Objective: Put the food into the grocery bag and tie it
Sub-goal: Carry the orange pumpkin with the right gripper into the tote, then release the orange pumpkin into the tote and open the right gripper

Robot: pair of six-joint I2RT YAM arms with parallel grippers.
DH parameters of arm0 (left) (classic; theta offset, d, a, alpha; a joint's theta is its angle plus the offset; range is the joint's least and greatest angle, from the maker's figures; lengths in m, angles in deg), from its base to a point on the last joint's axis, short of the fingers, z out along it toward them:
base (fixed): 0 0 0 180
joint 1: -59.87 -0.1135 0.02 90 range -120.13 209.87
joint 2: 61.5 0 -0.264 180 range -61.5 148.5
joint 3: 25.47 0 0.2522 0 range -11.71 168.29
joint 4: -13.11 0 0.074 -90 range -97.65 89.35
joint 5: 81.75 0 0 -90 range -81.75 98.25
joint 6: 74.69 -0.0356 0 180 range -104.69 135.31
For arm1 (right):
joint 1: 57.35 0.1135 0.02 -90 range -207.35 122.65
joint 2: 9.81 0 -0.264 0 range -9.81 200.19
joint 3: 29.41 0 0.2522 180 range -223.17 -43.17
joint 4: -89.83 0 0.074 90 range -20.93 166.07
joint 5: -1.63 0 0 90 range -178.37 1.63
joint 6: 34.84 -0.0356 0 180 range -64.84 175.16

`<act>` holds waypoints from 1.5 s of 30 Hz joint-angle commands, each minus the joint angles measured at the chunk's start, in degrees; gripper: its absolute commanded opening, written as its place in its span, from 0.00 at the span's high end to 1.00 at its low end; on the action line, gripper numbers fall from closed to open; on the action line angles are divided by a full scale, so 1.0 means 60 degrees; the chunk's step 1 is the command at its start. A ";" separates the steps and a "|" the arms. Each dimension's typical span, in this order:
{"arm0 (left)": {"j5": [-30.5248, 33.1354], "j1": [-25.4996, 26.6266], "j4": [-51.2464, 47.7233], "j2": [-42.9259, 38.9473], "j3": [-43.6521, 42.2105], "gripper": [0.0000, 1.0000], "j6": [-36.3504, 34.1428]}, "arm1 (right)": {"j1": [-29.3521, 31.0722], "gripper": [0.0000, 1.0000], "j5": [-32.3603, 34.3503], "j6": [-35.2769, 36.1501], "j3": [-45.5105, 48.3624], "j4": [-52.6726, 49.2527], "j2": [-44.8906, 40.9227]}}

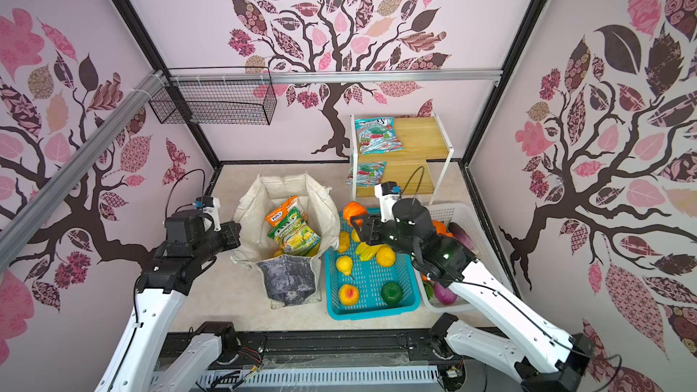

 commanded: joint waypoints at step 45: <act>-0.0380 -0.0029 0.0357 0.0046 -0.0217 1.00 0.0002 | 0.1812 0.00 0.2045 0.1223 -0.4998 -0.0460 0.7186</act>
